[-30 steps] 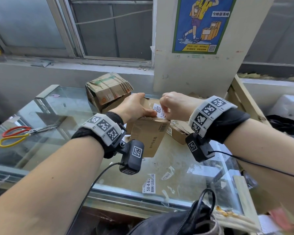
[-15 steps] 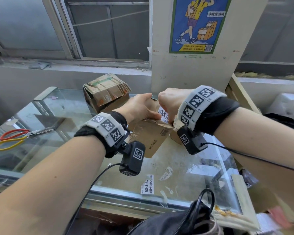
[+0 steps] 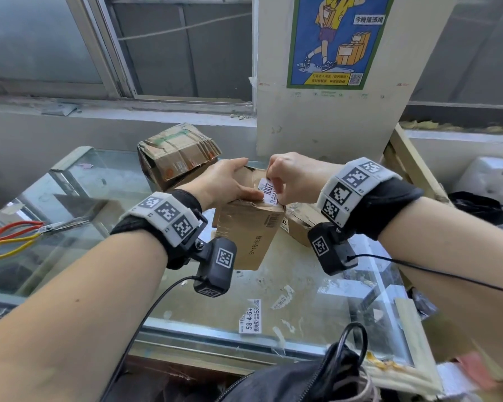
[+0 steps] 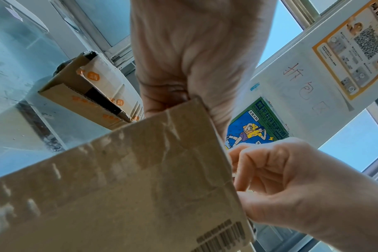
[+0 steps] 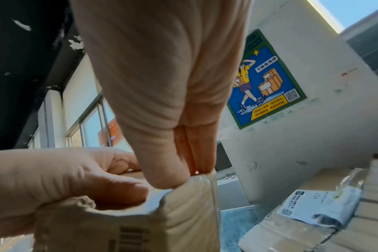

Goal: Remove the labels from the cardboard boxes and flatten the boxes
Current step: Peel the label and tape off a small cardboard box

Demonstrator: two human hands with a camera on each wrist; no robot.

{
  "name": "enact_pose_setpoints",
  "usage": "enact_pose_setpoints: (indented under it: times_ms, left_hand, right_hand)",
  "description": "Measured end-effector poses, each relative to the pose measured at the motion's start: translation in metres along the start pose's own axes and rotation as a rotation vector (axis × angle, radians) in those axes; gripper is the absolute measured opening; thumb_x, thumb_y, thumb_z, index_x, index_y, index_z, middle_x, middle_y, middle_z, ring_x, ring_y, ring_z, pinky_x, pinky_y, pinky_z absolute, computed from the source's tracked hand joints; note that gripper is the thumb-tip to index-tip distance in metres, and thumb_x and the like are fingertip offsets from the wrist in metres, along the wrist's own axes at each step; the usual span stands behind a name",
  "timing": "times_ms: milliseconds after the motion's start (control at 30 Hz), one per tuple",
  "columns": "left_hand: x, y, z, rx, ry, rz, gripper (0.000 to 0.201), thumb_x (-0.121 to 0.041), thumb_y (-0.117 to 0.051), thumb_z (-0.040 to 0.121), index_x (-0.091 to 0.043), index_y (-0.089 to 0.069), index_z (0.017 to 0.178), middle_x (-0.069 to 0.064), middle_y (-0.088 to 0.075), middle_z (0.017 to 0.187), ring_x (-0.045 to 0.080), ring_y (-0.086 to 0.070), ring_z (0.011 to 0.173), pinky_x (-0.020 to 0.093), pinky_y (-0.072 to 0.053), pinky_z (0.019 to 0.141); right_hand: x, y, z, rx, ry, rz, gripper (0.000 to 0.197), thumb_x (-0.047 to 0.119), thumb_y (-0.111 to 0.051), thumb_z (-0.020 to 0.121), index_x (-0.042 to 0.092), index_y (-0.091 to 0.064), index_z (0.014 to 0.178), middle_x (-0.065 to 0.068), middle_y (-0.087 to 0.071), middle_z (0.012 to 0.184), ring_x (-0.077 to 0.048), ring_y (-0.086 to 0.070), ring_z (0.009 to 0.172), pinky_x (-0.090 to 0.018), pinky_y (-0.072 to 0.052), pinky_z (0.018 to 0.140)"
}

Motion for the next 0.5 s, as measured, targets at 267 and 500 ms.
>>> enact_pose_setpoints:
  times_ms: [267,500]
  left_hand:
    - [0.001,0.001,-0.003,0.002,-0.003,-0.017,0.097,-0.044,-0.083,0.069,-0.025,-0.032,0.15,0.002,-0.035,0.154,0.018,-0.032,0.14,0.031,-0.026,0.112]
    - [-0.003,-0.001,-0.005,0.018,-0.021,-0.035,0.095,-0.039,-0.083,0.071,-0.025,-0.033,0.15,0.002,-0.038,0.152,0.016,-0.035,0.138,0.021,-0.026,0.103]
  right_hand:
    - [-0.005,-0.005,0.002,-0.032,-0.062,0.101,0.018,0.009,-0.069,0.08,0.016,-0.058,0.068,-0.003,-0.06,0.105,-0.019,-0.058,0.095,-0.032,-0.051,0.085]
    - [0.001,0.007,-0.005,0.059,-0.029,-0.019,0.027,0.02,-0.079,0.075,0.007,-0.067,0.096,-0.005,-0.059,0.106,-0.018,-0.054,0.091,-0.026,-0.044,0.072]
Point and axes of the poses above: each hand's wrist, its own z-axis towards the middle knuckle, its own y-axis out of the back of the hand, x = y × z, the point moved 1 cm from there along z, towards the middle knuckle
